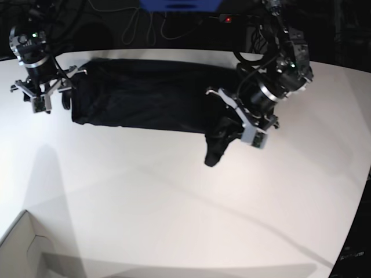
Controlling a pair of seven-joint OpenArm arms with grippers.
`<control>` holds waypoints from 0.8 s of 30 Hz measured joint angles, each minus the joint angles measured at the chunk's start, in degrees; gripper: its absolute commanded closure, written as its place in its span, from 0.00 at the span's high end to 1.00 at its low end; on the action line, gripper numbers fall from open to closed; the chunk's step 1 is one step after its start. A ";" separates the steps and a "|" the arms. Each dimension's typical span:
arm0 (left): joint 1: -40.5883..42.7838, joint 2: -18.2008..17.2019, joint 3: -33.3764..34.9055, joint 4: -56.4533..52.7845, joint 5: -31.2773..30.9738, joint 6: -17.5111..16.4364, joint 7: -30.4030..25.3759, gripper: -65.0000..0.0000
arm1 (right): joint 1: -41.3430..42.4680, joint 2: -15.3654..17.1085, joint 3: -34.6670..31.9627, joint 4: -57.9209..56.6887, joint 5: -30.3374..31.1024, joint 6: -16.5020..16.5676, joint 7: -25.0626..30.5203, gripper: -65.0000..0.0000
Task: Layout the t-shirt on the table in an organized manner, then fold the t-shirt properly
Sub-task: 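Fold the strip end near the left gripper inward toward the right gripper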
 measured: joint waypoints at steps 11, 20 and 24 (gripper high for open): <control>0.02 -0.17 7.91 -0.39 8.87 0.02 -0.09 0.00 | -0.02 0.00 0.00 0.00 0.00 0.00 0.00 0.47; -0.17 -0.22 7.93 -0.57 9.11 0.02 0.35 0.03 | -0.02 0.00 0.00 0.00 0.00 0.00 0.00 0.47; -0.13 -0.39 7.98 -0.57 9.05 -0.20 0.35 0.20 | -0.02 -0.02 0.00 0.00 0.00 0.00 0.00 0.47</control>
